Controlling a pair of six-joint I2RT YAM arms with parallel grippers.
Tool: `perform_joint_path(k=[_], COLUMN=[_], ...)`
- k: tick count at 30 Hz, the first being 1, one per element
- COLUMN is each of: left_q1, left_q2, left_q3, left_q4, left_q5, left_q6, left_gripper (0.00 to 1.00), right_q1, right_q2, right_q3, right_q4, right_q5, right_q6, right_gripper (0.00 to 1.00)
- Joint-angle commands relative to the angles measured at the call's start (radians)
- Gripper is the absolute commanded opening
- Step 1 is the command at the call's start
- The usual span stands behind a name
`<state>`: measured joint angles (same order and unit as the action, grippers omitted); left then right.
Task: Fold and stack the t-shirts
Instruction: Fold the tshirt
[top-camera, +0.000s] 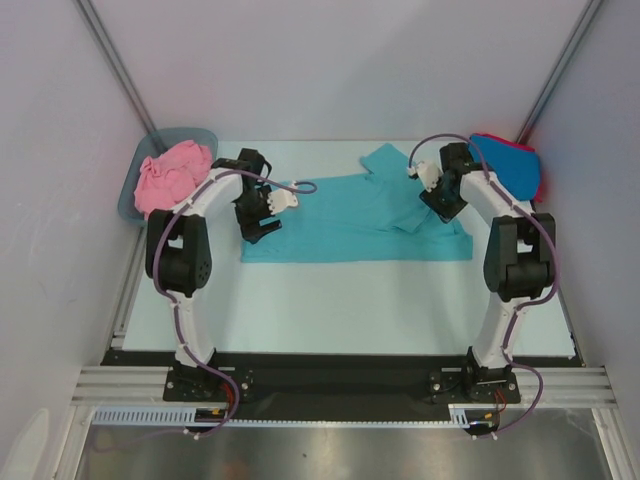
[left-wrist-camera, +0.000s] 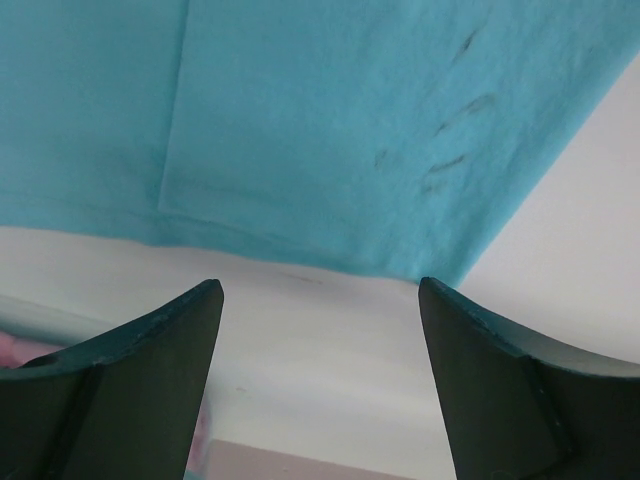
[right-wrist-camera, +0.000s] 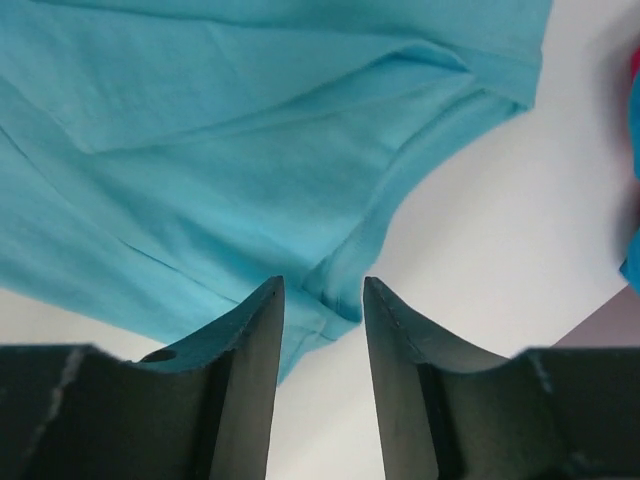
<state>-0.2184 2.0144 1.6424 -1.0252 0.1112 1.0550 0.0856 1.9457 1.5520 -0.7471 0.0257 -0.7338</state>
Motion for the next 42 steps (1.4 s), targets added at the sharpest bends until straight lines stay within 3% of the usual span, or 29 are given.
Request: perform_joint_path(k=[1, 11, 28, 32, 35, 42], left_q1=[-0.024, -0.062, -0.081, -0.087, -0.087, -0.088], left_q2=[-0.029, -0.031, -0.059, -0.06, -0.062, -0.06], left_q3=[-0.003, -0.027, -0.07, -0.069, -0.067, -0.066], left_q4=[0.06, 0.102, 0.129, 0.129, 0.129, 0.132], left_q5=[0.061, 0.074, 0.065, 0.062, 0.059, 0.059], left_q6=[-0.07, -0.121, -0.139, -0.139, -0.141, -0.144], left_gripper=[0.85, 0.85, 0.85, 0.85, 0.85, 0.85], right_q1=[0.084, 0.218, 0.241, 0.25, 0.252, 0.263], right_q2=[-0.07, -0.125, 0.036, 0.055, 0.059, 0.026], right_q3=[-0.047, -0.181, -0.093, -0.082, -0.082, -0.092], right_q4=[0.043, 0.19, 0.275, 0.281, 0.281, 0.262], right_q5=[0.015, 0.057, 0.02, 0.019, 0.019, 0.029], right_q6=[-0.05, -0.162, -0.09, -0.073, -0.065, -0.072], right_gripper=[0.44, 0.45, 0.44, 0.38, 0.25, 0.41])
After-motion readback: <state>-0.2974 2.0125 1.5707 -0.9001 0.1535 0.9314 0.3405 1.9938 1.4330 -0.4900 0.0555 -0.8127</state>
